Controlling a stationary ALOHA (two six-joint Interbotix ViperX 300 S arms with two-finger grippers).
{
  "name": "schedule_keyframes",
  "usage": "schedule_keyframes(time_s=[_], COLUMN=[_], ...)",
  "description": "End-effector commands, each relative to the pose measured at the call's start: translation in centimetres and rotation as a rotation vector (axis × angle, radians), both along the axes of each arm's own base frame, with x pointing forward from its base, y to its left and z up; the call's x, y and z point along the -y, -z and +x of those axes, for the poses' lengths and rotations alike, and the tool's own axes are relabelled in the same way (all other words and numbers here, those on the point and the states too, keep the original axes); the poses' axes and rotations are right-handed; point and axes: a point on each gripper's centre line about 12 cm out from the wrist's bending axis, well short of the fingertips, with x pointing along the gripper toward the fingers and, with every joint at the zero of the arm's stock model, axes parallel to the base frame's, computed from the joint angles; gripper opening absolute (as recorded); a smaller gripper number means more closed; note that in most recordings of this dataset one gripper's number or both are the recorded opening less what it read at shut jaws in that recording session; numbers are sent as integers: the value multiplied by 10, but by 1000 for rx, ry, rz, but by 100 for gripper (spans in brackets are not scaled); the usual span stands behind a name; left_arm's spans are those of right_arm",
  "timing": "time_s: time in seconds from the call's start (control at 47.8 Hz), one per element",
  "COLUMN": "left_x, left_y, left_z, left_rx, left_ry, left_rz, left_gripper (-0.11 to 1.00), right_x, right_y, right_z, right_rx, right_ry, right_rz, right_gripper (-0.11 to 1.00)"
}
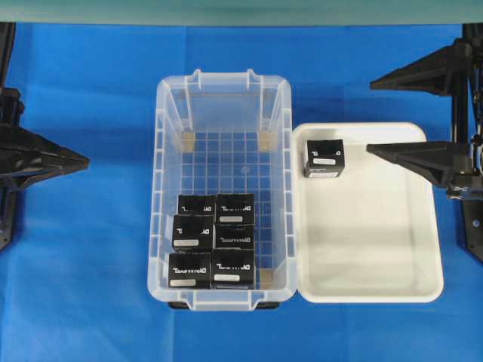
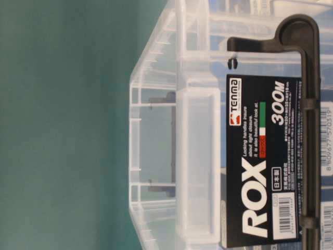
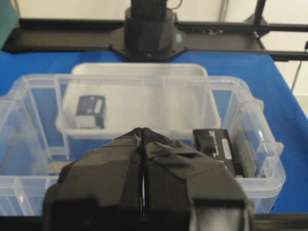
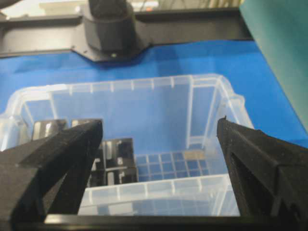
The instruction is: Pick the box from inside the plastic case
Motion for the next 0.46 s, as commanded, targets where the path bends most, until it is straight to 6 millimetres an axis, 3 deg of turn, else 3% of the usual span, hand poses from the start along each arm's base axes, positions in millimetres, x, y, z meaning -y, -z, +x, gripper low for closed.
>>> schedule_keyframes(time_s=[0.0,0.439], left_x=[0,0], left_y=[-12,-11], left_z=[2,2], left_rx=[28,25], left_ry=[0,-1], left_rz=[2,2], left_gripper=[-6,-6], right_x=[-1,-1], right_y=[-3,3], right_z=[0,0], right_rx=[17,2], right_ry=[-2,-2], right_rz=[3,4], right_gripper=[98,98])
